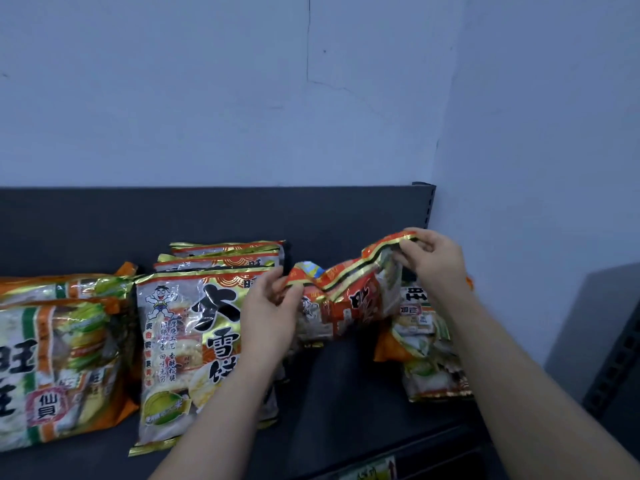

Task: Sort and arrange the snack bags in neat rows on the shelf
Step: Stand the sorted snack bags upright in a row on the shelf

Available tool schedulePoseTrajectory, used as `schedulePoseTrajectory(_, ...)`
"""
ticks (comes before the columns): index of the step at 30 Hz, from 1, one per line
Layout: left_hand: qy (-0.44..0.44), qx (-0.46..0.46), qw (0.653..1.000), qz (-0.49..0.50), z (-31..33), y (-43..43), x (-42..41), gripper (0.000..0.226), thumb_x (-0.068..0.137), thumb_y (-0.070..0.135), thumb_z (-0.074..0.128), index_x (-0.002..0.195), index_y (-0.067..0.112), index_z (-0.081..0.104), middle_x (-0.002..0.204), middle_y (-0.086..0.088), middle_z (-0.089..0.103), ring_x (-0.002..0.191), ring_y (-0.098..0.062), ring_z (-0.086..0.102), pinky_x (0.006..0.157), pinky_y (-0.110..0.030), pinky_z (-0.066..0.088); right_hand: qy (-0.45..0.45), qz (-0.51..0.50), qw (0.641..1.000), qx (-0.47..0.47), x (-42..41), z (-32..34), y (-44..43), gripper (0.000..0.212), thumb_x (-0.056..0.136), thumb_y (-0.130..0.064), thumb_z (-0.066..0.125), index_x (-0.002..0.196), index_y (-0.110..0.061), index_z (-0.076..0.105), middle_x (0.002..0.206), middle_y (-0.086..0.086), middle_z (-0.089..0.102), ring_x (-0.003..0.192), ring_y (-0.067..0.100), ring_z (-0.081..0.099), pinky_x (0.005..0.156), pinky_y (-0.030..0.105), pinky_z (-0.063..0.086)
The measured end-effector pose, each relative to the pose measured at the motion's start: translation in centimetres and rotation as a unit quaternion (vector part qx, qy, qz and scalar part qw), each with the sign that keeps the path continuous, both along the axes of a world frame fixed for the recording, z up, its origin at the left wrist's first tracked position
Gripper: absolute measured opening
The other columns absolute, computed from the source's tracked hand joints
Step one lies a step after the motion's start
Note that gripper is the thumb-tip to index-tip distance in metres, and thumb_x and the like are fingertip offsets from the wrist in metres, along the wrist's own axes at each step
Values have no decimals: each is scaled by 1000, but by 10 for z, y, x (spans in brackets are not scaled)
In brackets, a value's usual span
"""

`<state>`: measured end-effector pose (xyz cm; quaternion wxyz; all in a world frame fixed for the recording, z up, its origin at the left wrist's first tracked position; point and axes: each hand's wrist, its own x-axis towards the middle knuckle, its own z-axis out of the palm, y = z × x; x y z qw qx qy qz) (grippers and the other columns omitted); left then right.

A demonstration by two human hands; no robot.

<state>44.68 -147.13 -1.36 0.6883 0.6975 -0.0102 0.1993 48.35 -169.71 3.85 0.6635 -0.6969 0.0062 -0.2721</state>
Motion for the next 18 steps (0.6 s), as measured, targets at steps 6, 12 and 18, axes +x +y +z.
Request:
schedulePoseTrajectory(6,-26,-13,998,47,33,12,3,43,87,42,69,121,18,62,113,5,68,100,-8,64,93,-36,53,7,-13,1000,14,-2,26,-4,17,95,-4,56,111,1,62,86,9,69,72,12,69,64,18,56)
schedulePoseTrajectory(12,130,73,989,-24,-28,2,-18,79,84,47,68,145,13,31,123,4,55,102,-12,52,89,-31,45,179,-32,963,-199,-5,-49,-9,29,94,-26,60,121,-15,57,110,10,64,94,24,63,77,37,52)
schedulePoseTrajectory(18,169,112,976,-82,-75,-4,-34,85,77,43,76,145,14,33,144,-3,45,125,-19,48,102,-34,44,190,26,975,-114,-31,-85,-6,74,83,-47,71,143,-30,31,144,4,40,129,25,43,103,46,42)
